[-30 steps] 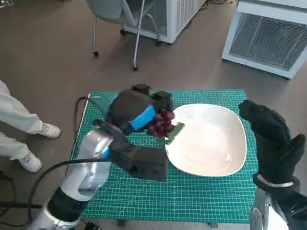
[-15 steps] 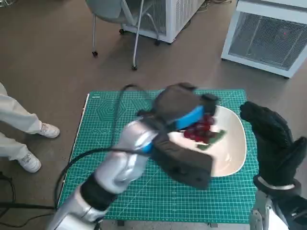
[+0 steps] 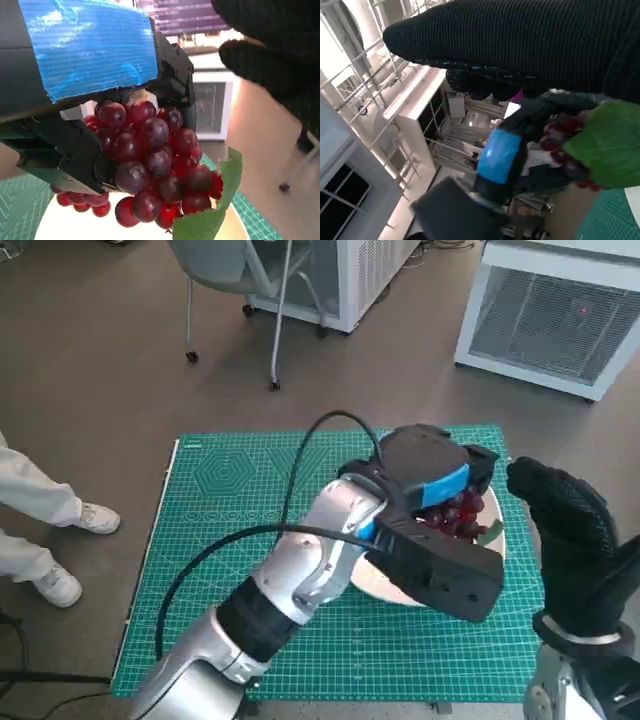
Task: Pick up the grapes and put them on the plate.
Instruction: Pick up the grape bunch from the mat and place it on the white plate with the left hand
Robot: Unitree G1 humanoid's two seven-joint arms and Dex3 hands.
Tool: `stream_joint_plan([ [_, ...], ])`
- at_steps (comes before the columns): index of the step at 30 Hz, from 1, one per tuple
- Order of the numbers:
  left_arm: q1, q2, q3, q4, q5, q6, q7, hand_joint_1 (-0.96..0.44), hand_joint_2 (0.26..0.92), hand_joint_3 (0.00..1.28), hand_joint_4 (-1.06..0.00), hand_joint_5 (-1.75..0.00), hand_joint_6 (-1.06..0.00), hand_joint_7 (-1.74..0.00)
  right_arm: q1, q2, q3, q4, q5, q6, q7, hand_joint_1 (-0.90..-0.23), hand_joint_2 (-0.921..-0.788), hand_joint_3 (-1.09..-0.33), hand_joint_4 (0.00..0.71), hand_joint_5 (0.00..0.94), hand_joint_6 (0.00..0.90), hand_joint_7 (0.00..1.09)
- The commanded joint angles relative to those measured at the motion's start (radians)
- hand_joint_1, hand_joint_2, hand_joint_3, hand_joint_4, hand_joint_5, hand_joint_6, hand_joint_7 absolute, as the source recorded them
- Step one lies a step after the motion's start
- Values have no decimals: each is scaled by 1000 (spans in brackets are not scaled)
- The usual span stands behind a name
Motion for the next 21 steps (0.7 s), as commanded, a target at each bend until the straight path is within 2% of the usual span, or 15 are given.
stream_joint_plan([
  [1,-47,-21,-2,47,-8,3,16,2,921,302,-388,-1470,-390,-1437,26,6,-2,2,-1,10,-11,-500,-921,-548,459,1,171,505],
  [12,-68,-37,8,125,-33,-7,12,2,921,338,-348,-1512,-350,-1479,28,7,-5,2,-3,9,-16,-493,-921,-553,454,0,138,558],
  [14,-65,-37,13,131,-50,-11,-3,80,886,390,-370,-1522,-344,-1254,27,7,-5,2,-5,9,-18,-493,-921,-553,454,0,134,566],
  [16,-64,-36,14,133,-62,-12,-13,215,810,506,-411,-1545,-377,-786,26,7,-5,2,-5,10,-19,-492,-921,-553,454,0,131,570],
  [18,-64,-35,12,135,-68,-12,-15,301,749,606,-435,-1569,-437,-422,26,7,-4,2,-5,10,-20,-492,-921,-554,454,0,129,574],
  [19,-65,-34,11,135,-70,-12,-15,326,731,635,-442,-1576,-456,-314,26,7,-4,2,-5,9,-20,-492,-921,-554,454,0,129,575],
  [21,-66,-33,10,136,-73,-12,-14,350,713,664,-449,-1583,-476,-204,26,6,-4,2,-5,9,-20,-492,-921,-554,454,0,128,577],
])
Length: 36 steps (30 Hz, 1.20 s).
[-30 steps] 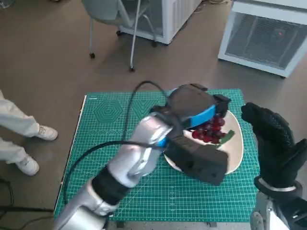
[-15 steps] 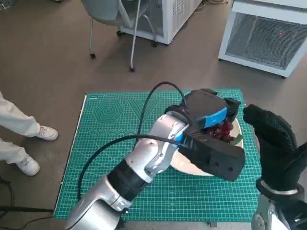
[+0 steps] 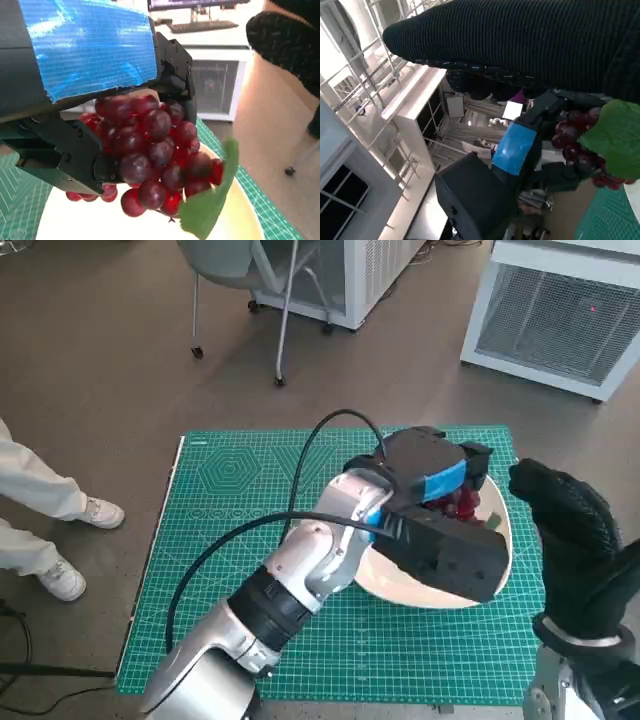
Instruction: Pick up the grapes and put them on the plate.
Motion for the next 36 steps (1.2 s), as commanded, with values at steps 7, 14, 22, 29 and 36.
stream_joint_plan([
  [7,-12,-16,-12,28,-31,-3,-29,312,710,585,-452,-1402,-382,-64,18,4,-1,7,-10,10,-13,-496,-921,-553,454,0,124,584],
  [14,29,1,-48,86,-33,-91,1,-266,783,84,-81,-172,-174,-6,14,8,3,16,-20,9,-20,-512,-921,-543,456,2,122,585],
  [22,41,30,-24,208,-84,-288,82,-370,829,31,-32,-11,-134,0,13,9,3,20,-24,8,-21,-514,-921,-542,457,1,123,583],
  [29,79,70,14,264,-114,-393,172,-438,888,35,-31,-4,-134,-4,9,9,5,28,-24,8,-20,-514,-921,-539,458,2,126,580],
  [36,162,135,156,230,-254,-504,220,-480,918,59,-81,-15,-189,-30,5,6,5,24,-21,16,-18,-513,-921,-537,460,3,130,574],
])
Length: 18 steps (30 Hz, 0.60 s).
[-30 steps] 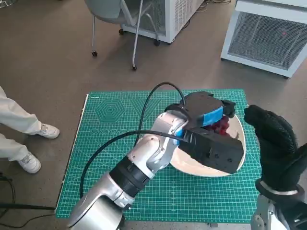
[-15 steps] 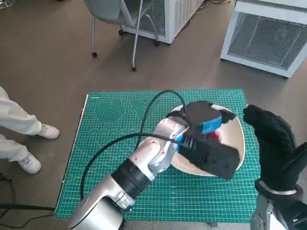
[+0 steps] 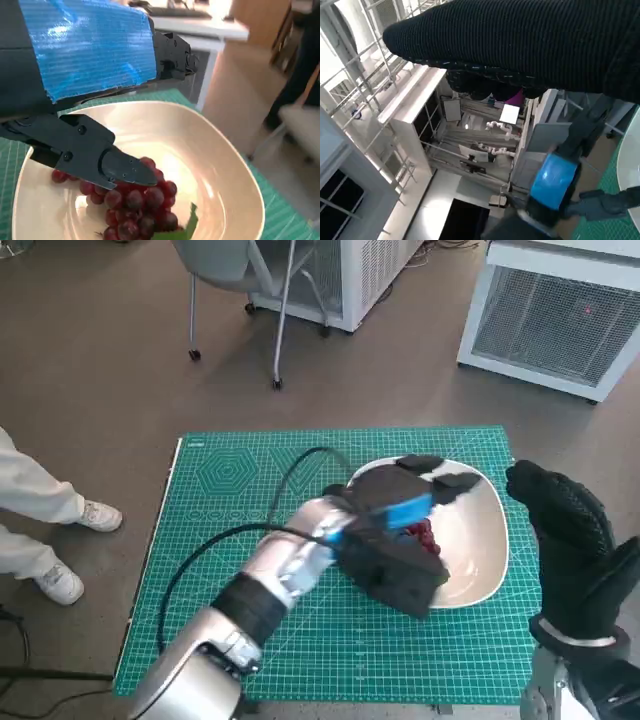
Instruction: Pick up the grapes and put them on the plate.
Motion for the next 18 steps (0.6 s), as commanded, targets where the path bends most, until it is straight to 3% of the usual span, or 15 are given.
stream_joint_plan([
  [1,72,53,122,-32,-127,-75,30,-485,919,74,-88,-15,-201,-34,6,-2,2,10,-2,18,-3,-514,-921,-536,461,4,131,573],
  [5,133,66,253,-41,-307,-165,-28,-508,920,142,-104,-15,-236,-44,5,-3,3,6,1,23,-2,-514,-921,-535,464,5,134,568],
  [9,192,49,401,-31,-559,-238,-187,-538,921,208,-112,-12,-246,-41,7,-5,2,0,4,27,0,-517,-921,-533,465,5,137,564],
  [14,247,7,589,-58,-890,-182,-431,-530,921,225,-115,-9,-234,-28,10,-10,-1,-7,11,30,4,-523,-921,-531,465,4,141,558],
  [18,287,0,667,-113,-1034,-105,-527,-504,921,232,-108,-4,-222,-19,7,-13,-5,0,14,26,8,-526,-921,-529,467,5,141,551],
])
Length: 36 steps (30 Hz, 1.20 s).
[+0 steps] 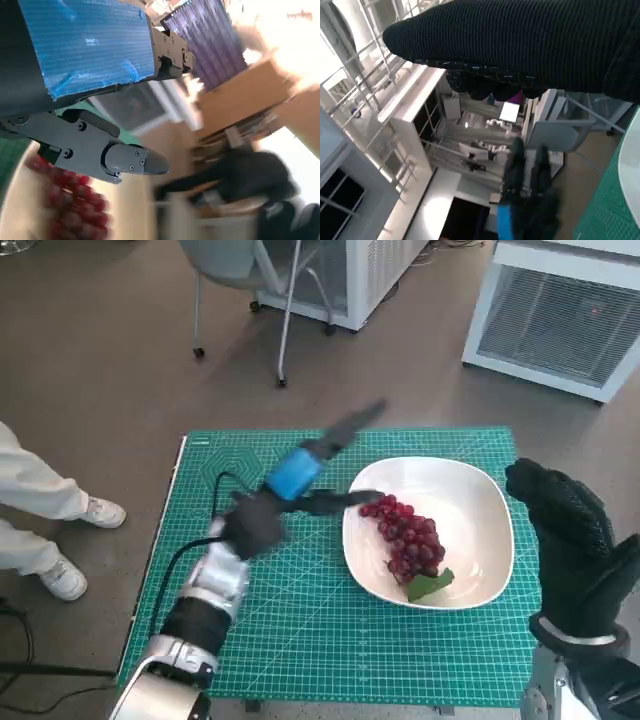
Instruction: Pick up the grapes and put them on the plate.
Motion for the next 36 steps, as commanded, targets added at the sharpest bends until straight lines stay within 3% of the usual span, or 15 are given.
stream_joint_plan([
  [1,100,-52,217,-102,-370,96,-248,-500,921,234,-105,-3,-219,-17,9,-13,-5,12,11,19,9,-526,-921,-529,469,6,142,550],
  [9,203,-24,253,-243,-446,192,-298,-483,921,234,-90,0,-191,-2,-4,-10,-2,30,2,12,7,-520,-921,-528,474,8,147,538],
  [17,294,-21,254,-364,-394,141,-278,-482,921,249,-90,-1,-157,0,-21,-17,-1,54,7,8,16,-517,-921,-522,478,6,174,492],
  [25,327,-25,249,-389,-352,90,-266,-510,921,279,-90,-1,-138,0,-33,-20,1,68,20,9,34,-518,-921,-518,480,6,185,476],
  [36,350,-33,249,-444,-379,161,-262,-500,921,298,-101,-5,-144,-4,-38,-23,2,74,25,12,52,-518,-921,-515,482,6,200,466],
])
